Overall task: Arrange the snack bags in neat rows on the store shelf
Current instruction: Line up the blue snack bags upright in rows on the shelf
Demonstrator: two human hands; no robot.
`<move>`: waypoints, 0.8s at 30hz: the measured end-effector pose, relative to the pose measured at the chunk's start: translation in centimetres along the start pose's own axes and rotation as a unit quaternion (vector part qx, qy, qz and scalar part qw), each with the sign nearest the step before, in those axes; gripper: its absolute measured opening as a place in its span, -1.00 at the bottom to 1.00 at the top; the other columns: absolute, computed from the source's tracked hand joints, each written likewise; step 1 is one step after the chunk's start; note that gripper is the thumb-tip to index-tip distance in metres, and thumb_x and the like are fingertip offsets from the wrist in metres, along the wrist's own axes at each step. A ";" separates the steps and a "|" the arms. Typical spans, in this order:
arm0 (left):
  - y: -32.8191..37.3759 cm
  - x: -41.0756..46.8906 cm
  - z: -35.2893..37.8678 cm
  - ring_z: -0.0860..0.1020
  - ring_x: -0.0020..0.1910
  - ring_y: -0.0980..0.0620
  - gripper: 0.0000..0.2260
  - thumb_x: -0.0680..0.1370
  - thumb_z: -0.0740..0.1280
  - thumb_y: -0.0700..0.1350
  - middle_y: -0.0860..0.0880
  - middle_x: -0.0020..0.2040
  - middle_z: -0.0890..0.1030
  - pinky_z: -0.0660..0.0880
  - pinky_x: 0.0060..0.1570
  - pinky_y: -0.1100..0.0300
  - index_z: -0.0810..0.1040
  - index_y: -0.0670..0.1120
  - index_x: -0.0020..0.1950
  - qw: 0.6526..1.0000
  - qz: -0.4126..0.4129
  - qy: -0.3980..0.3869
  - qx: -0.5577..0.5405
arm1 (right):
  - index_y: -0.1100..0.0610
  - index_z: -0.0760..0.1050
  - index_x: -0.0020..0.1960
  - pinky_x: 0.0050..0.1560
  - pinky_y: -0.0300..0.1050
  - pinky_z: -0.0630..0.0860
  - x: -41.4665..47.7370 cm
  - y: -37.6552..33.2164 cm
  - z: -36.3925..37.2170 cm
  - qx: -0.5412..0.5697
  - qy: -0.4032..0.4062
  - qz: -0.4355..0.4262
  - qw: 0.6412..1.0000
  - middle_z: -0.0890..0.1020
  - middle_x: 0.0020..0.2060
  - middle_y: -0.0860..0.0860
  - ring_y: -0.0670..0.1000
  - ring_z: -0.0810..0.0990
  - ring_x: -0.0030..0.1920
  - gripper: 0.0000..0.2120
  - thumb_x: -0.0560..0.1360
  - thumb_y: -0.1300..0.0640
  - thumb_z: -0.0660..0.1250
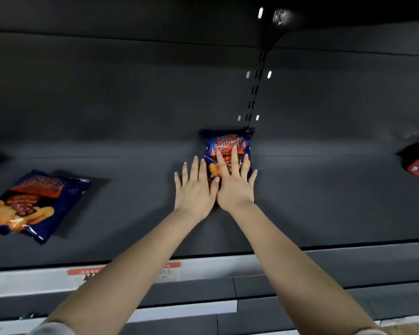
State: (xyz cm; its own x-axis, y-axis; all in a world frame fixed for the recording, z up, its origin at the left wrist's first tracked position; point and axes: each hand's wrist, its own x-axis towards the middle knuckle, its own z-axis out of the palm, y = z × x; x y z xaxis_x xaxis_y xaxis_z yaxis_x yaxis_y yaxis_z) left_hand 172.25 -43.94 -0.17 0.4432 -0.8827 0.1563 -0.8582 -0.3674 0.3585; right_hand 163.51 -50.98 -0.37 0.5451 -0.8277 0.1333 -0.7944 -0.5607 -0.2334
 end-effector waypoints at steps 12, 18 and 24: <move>-3.7 0.6 -1.0 -0.06 0.53 -0.16 -0.49 0.62 -0.07 0.15 -0.07 0.56 0.03 -0.13 0.45 -0.17 0.05 -0.02 0.53 0.994 -0.093 0.016 0.053 | -0.17 -0.45 0.46 0.43 0.26 -0.24 1.1 0.1 0.6 0.000 -0.032 0.001 0.999 -0.47 0.45 -0.01 0.25 -0.39 0.46 -0.28 0.54 -0.32 -0.04; -3.3 0.8 -1.1 -0.06 0.53 -0.17 -0.48 0.61 -0.08 0.18 -0.06 0.56 0.03 -0.14 0.44 -0.19 0.05 0.01 0.53 0.994 -0.072 -0.012 0.086 | -0.17 -0.43 0.47 0.43 0.31 -0.24 1.4 -0.1 0.3 -0.004 -0.046 0.000 0.999 -0.45 0.46 0.00 0.25 -0.39 0.47 -0.26 0.53 -0.34 -0.03; -4.3 1.9 -4.1 -0.06 0.52 -0.19 -0.48 0.61 -0.09 0.18 -0.06 0.56 0.02 -0.13 0.44 -0.19 0.05 0.02 0.53 0.994 -0.068 0.006 0.090 | -0.11 -0.15 0.55 0.40 0.33 -0.26 0.5 -1.3 -1.1 0.002 0.094 -0.027 0.995 -0.29 0.52 0.05 0.22 -0.31 0.50 -0.34 0.56 -0.24 0.04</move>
State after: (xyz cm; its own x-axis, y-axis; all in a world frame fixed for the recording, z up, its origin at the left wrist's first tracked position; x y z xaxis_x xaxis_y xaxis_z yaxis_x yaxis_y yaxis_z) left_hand 177.82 -42.83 2.40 0.5604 -0.8180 0.1300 -0.8222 -0.5305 0.2065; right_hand 164.53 -50.69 1.08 0.5262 -0.7861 0.3243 -0.7645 -0.6043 -0.2244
